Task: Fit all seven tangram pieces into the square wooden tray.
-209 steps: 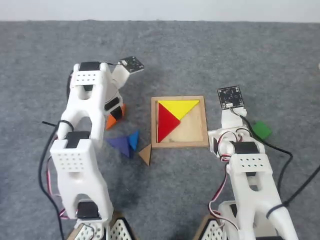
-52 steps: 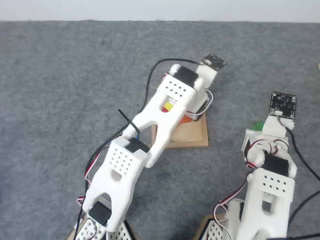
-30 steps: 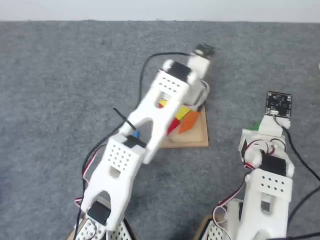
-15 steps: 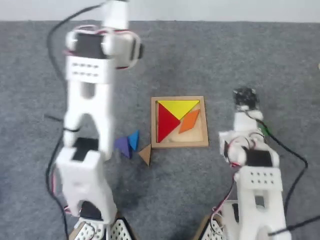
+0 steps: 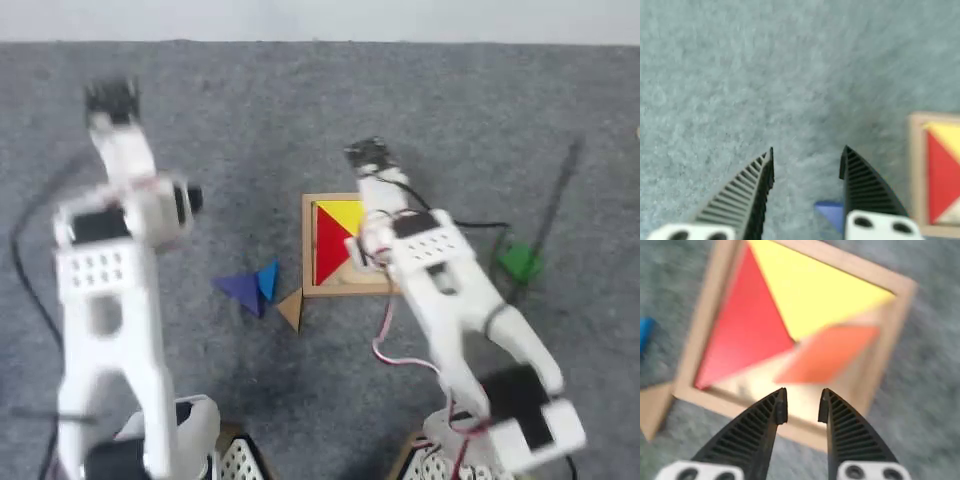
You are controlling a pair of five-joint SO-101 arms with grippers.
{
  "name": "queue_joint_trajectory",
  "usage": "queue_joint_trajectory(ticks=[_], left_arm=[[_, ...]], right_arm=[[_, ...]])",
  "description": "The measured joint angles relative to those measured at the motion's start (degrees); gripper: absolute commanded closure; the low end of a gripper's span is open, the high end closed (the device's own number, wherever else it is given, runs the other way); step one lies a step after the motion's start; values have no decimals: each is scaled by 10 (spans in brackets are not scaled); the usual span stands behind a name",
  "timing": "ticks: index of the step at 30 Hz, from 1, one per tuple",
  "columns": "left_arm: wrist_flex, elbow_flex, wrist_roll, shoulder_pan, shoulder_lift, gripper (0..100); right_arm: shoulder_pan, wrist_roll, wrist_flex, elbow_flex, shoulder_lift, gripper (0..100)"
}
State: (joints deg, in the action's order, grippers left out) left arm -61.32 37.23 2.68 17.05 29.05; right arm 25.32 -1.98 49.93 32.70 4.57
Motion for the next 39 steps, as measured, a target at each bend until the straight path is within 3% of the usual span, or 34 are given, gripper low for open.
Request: queue_joint_trajectory(ticks=[2, 5, 11, 24, 32, 39], left_arm=[[50, 104, -12, 11, 47, 786], [69, 152, -25, 12, 77, 786], [73, 156, -25, 13, 80, 786], [73, 156, -25, 13, 80, 786], [77, 159, -25, 13, 81, 786], [78, 159, -25, 13, 81, 785]], right_arm=[[14, 11, 0, -25, -33, 886], [29, 22, 0, -50, -70, 886], [34, 25, -11, -62, -108, 886], [-43, -8, -35, -86, -124, 886], [-45, -16, -35, -104, -124, 886], [-56, -16, 26, -103, -40, 886]])
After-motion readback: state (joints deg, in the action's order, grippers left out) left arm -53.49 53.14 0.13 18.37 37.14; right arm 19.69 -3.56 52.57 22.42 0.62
